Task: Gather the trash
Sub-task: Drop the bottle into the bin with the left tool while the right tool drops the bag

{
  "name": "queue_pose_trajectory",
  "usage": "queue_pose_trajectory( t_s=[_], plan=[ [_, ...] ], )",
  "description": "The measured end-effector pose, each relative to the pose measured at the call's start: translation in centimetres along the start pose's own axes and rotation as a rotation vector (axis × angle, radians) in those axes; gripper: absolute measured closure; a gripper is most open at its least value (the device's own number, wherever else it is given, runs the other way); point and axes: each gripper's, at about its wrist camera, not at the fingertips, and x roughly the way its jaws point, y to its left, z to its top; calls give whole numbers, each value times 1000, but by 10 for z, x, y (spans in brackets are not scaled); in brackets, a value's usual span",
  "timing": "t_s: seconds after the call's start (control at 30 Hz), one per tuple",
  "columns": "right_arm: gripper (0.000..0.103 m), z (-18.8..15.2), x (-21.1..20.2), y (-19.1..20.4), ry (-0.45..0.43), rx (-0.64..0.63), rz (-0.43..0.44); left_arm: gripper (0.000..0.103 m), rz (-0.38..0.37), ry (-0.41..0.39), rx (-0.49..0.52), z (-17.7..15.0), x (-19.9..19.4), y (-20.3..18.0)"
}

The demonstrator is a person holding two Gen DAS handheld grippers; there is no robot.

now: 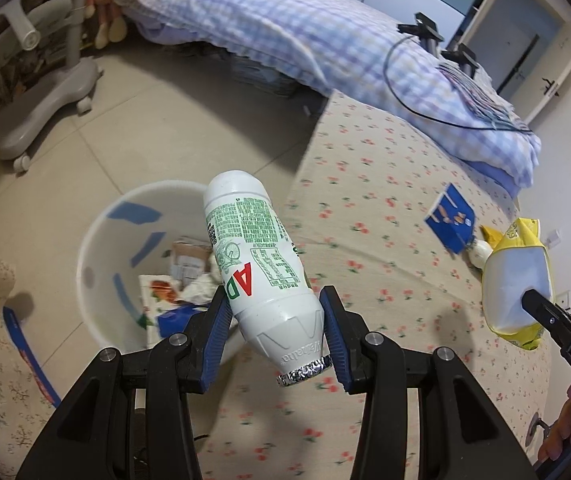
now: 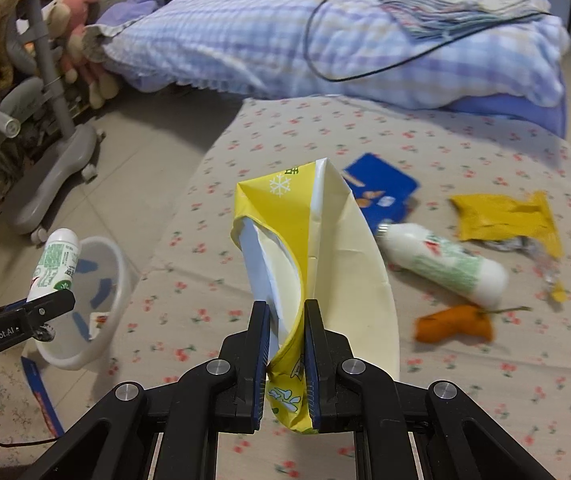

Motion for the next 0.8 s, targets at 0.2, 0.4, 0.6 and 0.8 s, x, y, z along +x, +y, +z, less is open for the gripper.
queue_pose_trajectory(
  t_s=[0.2,0.4,0.6,0.8],
  plan=[
    [89,3,18,33,6,-31,42,56,19,-5,-27,2,-2,29],
    [89,5,33,64,4,-72,88,43,83,15,-39,5,1,57],
    [89,2,49,95,18,-119,125,14,168,-13,-16,0,-13,79],
    [89,0,65,126,28,-175,169,14,213,-26,-33,-6,-26,110]
  ],
)
